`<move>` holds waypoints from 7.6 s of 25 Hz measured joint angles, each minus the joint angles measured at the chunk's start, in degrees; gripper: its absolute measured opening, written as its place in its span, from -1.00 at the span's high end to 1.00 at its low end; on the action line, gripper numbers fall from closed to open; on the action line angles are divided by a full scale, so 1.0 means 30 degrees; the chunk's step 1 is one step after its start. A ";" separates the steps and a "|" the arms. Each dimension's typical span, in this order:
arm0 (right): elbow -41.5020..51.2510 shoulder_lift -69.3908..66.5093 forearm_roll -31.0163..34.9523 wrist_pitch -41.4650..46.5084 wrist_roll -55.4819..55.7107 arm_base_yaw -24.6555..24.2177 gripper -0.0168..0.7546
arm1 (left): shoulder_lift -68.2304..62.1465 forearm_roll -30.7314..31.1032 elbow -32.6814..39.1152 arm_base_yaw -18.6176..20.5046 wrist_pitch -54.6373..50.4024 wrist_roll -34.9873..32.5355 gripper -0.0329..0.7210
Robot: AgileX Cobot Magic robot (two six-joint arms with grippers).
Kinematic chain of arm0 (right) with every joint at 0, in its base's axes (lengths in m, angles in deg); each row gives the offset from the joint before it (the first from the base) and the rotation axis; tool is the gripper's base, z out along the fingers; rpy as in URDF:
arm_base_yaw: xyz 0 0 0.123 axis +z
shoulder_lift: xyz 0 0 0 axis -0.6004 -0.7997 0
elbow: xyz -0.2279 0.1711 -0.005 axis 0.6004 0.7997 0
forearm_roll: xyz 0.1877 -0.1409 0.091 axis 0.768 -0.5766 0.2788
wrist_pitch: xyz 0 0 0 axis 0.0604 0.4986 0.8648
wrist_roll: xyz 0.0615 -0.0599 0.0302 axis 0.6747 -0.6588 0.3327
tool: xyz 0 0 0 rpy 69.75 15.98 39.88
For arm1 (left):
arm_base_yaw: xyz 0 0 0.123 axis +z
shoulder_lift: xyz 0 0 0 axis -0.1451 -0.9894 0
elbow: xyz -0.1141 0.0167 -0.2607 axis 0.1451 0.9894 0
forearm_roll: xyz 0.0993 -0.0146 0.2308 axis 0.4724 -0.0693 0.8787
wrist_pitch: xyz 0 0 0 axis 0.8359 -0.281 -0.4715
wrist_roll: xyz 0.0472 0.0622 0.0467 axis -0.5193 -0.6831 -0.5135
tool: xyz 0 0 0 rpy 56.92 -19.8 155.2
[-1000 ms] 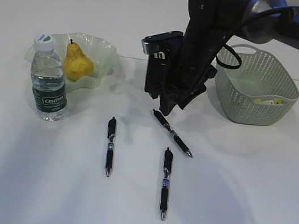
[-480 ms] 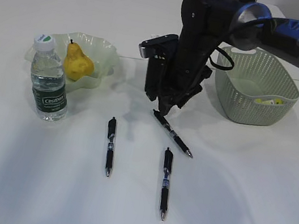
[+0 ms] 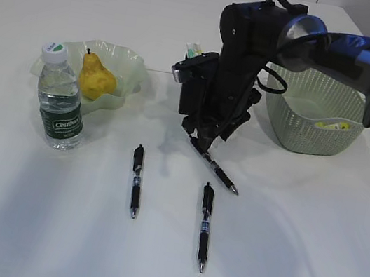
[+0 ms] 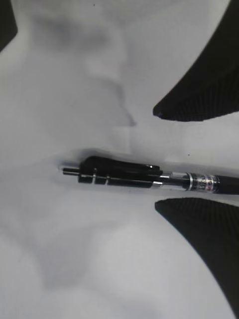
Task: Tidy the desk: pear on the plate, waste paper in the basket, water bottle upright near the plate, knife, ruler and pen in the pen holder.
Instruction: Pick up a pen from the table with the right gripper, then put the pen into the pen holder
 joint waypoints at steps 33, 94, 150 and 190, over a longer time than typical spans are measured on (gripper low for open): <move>-0.0293 -0.0812 0.0644 -0.0351 0.0000 0.0000 -0.06 | 0.0000 -0.0089 0.0000 0.0000 0.0000 0.0000 -0.36; -0.1788 -0.0595 0.0692 0.0462 0.1123 0.0000 0.59 | 0.0762 -0.0997 0.0000 0.0000 0.0000 0.0000 -0.33; 0.9526 0.7626 0.0781 -2.1175 0.2407 0.0000 0.59 | 0.1960 -0.1684 0.0000 0.0000 -0.0018 0.0000 -0.33; 0.5647 0.1608 0.3219 -2.6555 0.2864 -0.1220 0.59 | 0.2003 -0.3641 0.0000 0.0000 -0.0045 0.0000 -0.33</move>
